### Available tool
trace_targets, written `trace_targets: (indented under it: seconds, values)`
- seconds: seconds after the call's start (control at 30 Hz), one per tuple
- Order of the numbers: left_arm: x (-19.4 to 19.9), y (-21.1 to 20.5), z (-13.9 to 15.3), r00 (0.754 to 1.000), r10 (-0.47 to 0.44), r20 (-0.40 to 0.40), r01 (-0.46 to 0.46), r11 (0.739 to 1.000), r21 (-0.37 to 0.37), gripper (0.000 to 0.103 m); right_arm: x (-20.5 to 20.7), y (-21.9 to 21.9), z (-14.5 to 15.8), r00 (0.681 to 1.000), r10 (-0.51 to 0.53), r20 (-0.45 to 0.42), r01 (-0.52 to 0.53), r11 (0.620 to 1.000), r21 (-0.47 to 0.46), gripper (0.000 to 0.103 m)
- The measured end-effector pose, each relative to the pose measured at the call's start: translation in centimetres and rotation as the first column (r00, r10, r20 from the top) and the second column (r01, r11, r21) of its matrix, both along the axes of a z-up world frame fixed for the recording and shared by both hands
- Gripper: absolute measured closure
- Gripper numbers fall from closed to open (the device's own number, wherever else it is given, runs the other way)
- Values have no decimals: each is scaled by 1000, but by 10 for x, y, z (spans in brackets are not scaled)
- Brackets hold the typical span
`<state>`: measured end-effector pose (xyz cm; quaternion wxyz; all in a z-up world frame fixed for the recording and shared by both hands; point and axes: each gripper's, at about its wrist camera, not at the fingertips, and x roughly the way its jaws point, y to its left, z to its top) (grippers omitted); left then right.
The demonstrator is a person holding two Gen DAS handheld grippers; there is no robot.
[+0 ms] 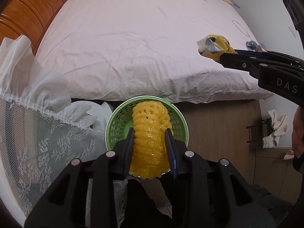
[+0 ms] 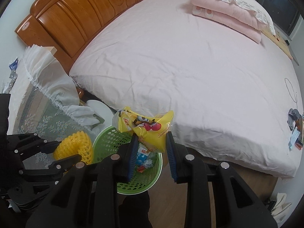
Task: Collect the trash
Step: 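Carry the fruit net and snack bag to the wastebasket and open both tools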
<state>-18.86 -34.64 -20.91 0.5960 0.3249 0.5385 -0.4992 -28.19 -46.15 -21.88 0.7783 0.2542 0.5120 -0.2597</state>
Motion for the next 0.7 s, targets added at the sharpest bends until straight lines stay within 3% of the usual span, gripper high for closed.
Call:
trace_targets:
  seconds: [0.07,0.13,0.2,0.27,0.47,0.7]
  values:
    - [-1,-2,-3,1000,0,2,0,1000,6,71,0,2,-1,1000,0,1,0,1000,1,73]
    - [-2,-5,-12,1000,-3,-15,3,1000,22,60,1,4,-3,1000,2,1,-2,1000,2,73]
    - [-4,-7,-22,1000,-6,-13,7,999,54,25,1,6,-5,1000,6,-3,-6,1000,4,72]
    - [-7,-7,-29,1000,-4,18,3,997,73,14,2,7,-8,1000,11,-9,-11,1000,9,72]
    - [-9,3,-29,999,-1,47,-3,996,89,13,4,11,-21,999,19,-41,-18,999,30,72]
    - [9,32,15,978,68,199,-71,997,9,10,12,26,-54,994,54,-93,-47,995,83,72]
